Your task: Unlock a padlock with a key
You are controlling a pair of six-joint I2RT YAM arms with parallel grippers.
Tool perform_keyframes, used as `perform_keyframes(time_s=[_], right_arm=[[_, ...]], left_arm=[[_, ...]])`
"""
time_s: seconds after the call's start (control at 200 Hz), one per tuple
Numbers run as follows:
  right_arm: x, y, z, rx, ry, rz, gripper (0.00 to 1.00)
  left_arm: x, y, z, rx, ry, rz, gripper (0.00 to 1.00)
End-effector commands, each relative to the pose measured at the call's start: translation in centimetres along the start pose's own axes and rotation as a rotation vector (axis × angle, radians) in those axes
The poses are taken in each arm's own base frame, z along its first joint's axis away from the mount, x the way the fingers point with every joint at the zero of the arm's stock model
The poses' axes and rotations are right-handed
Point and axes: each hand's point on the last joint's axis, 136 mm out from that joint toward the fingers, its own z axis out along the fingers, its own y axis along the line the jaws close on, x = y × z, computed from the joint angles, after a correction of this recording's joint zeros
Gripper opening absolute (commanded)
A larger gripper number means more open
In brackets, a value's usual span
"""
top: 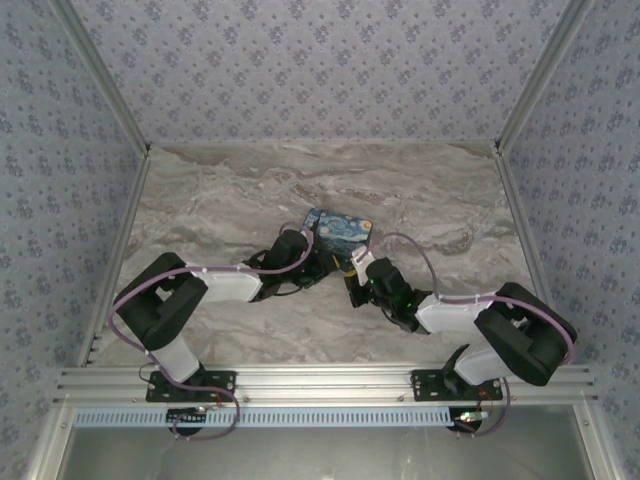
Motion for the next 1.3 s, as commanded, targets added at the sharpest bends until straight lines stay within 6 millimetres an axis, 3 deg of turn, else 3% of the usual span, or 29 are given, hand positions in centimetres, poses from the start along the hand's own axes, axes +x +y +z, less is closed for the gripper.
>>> perform_keyframes(time_s=[0.0,0.765,1.039,1.294], right_arm=[[-0.4,0.4,0.3,-0.02,-0.007,-0.007,0.0],[-1.7,-0.1,-0.5,-0.002,-0.064,0.01,0.0],[-1.8,-0.1,0.1,-0.002,-0.064,0.004,0.0],[-3.4,-0.2,0.1,-0.019,-0.121,0.01,0.0]], left_arm=[[-0.2,-3.2,-0.8,0.08,-0.002,0.018,0.12],[0.0,-3.2,-0.7,0.079,0.009,0.021,0.11],[0.3,-4.2,-1.0,0.114,0.026,0.017,0.11],[0.6,-4.8,-1.6,0.121,0.033,0.024,0.11]])
